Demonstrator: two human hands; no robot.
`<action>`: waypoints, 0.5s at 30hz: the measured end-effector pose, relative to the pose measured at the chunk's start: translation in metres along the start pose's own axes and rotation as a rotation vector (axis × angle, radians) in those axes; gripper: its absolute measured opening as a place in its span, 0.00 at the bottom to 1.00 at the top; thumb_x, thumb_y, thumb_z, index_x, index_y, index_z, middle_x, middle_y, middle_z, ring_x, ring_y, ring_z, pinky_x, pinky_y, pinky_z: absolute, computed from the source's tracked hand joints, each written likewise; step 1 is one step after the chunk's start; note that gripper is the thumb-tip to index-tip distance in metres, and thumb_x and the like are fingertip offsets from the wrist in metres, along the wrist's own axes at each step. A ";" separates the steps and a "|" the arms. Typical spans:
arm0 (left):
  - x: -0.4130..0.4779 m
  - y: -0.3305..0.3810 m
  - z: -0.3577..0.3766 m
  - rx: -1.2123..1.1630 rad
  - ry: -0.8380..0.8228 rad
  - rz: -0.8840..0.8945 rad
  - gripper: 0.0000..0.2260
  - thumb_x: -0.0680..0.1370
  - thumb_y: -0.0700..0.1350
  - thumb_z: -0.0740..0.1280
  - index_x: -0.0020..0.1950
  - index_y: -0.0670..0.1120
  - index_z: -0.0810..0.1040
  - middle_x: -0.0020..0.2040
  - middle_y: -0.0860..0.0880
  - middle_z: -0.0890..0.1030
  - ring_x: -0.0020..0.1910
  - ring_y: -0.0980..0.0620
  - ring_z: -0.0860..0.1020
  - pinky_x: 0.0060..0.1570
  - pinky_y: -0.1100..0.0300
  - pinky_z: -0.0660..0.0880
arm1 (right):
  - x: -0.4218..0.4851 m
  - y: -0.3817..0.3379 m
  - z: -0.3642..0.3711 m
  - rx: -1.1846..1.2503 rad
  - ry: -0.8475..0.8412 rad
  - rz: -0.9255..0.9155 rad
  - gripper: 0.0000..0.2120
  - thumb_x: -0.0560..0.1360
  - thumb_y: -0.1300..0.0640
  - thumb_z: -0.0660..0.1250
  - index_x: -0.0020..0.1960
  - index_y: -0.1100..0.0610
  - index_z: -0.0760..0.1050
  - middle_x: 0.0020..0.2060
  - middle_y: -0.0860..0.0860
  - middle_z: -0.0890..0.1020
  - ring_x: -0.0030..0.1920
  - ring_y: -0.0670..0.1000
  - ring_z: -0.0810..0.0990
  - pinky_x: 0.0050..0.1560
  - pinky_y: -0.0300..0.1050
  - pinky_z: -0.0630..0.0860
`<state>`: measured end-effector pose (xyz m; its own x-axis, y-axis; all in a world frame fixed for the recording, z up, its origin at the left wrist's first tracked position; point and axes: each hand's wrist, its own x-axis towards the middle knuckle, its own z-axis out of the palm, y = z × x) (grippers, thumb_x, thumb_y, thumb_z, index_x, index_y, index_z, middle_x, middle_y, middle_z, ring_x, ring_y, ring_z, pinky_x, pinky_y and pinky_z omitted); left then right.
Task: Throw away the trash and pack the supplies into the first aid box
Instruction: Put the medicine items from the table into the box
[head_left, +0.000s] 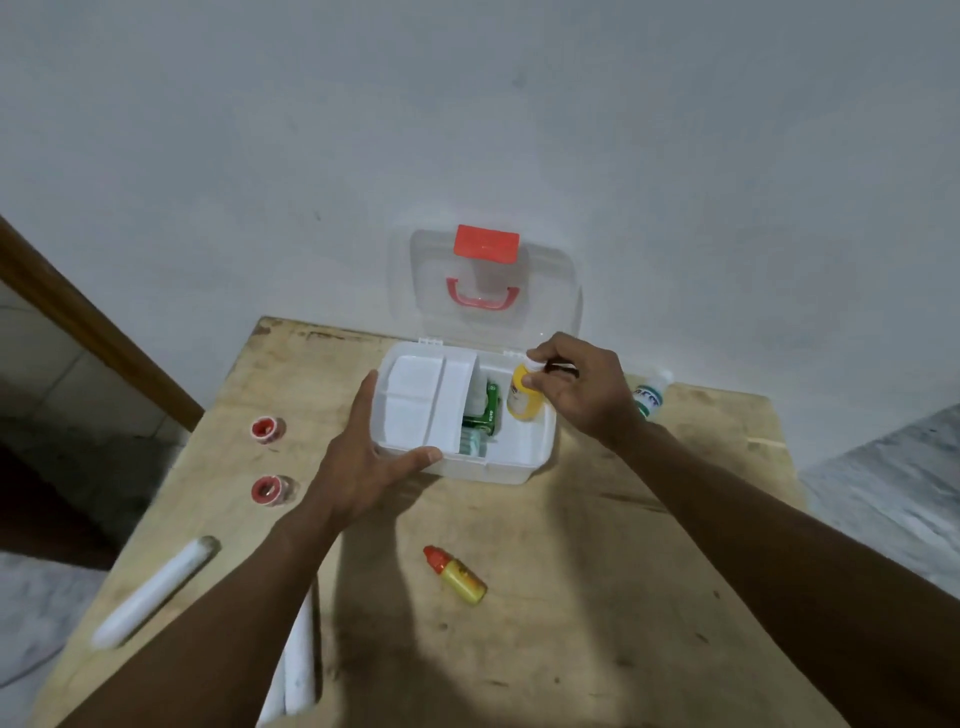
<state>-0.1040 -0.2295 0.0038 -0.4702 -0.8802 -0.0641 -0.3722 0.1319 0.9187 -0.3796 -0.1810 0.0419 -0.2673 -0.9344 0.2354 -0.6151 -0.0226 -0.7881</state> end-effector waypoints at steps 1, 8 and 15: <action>0.000 0.000 0.001 0.007 -0.001 0.003 0.42 0.65 0.62 0.76 0.73 0.62 0.57 0.64 0.67 0.70 0.61 0.66 0.71 0.52 0.64 0.75 | 0.001 0.003 0.001 -0.010 -0.005 -0.006 0.08 0.70 0.67 0.77 0.48 0.65 0.81 0.43 0.47 0.83 0.42 0.38 0.81 0.49 0.28 0.77; 0.002 -0.002 0.000 0.023 -0.011 0.015 0.42 0.66 0.61 0.76 0.74 0.59 0.57 0.66 0.60 0.71 0.64 0.59 0.72 0.58 0.52 0.78 | 0.002 0.017 0.013 -0.242 -0.008 -0.148 0.09 0.69 0.62 0.77 0.47 0.62 0.81 0.43 0.50 0.85 0.44 0.53 0.78 0.45 0.40 0.70; 0.004 -0.004 0.002 0.004 -0.005 0.019 0.42 0.66 0.62 0.76 0.74 0.59 0.57 0.66 0.61 0.71 0.64 0.58 0.73 0.58 0.54 0.78 | 0.001 0.019 0.016 -0.330 -0.023 -0.128 0.09 0.72 0.59 0.75 0.48 0.61 0.78 0.47 0.49 0.84 0.48 0.51 0.70 0.46 0.40 0.62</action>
<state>-0.1057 -0.2328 -0.0012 -0.4817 -0.8750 -0.0486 -0.3660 0.1504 0.9184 -0.3796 -0.1880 0.0186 -0.1579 -0.9393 0.3045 -0.8503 -0.0274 -0.5255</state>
